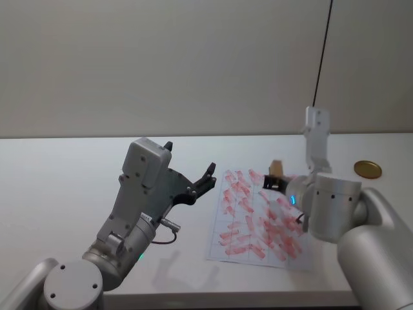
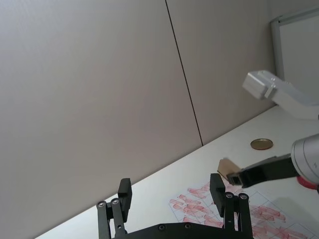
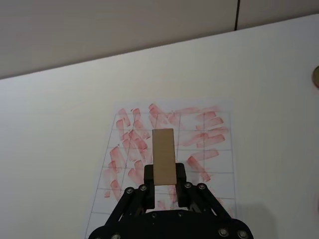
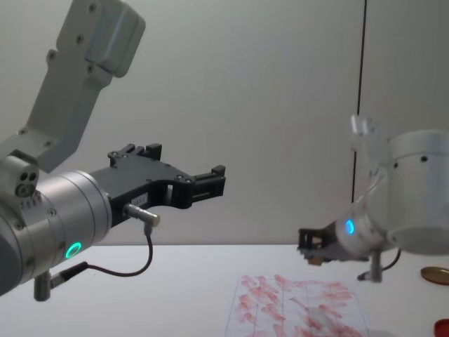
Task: Use the one hand to pick up the stamp and affix it onto the A4 paper.
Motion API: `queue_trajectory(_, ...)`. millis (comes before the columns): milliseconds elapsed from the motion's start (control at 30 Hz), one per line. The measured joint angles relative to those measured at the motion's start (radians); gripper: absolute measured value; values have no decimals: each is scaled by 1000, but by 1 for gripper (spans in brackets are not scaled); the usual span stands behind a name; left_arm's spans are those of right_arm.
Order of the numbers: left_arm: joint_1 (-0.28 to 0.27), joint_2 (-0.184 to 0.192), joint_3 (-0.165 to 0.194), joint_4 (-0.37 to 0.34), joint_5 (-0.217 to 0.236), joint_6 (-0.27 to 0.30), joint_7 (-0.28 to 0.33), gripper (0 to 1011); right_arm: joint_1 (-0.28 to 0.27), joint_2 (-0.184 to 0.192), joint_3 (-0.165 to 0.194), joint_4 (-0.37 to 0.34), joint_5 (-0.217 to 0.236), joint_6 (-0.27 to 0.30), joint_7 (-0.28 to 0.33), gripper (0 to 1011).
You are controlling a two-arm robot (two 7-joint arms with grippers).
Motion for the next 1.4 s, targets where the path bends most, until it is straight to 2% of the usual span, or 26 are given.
queue_trajectory(300,0,0,0,0,0,0,0,993,-28,26,37,-90,-8,37,-47,225)
queue_trajectory(533,0,0,0,0,0,0,0,993,-47,50,69,-117,-30,61,-70,225)
queue_trajectory(967,0,0,0,0,0,0,0,993,-76,81,113,-113,-59,89,-85,225)
queue_trajectory(1400,0,0,0,0,0,0,0,993,-94,96,142,-66,-71,95,-90,225)
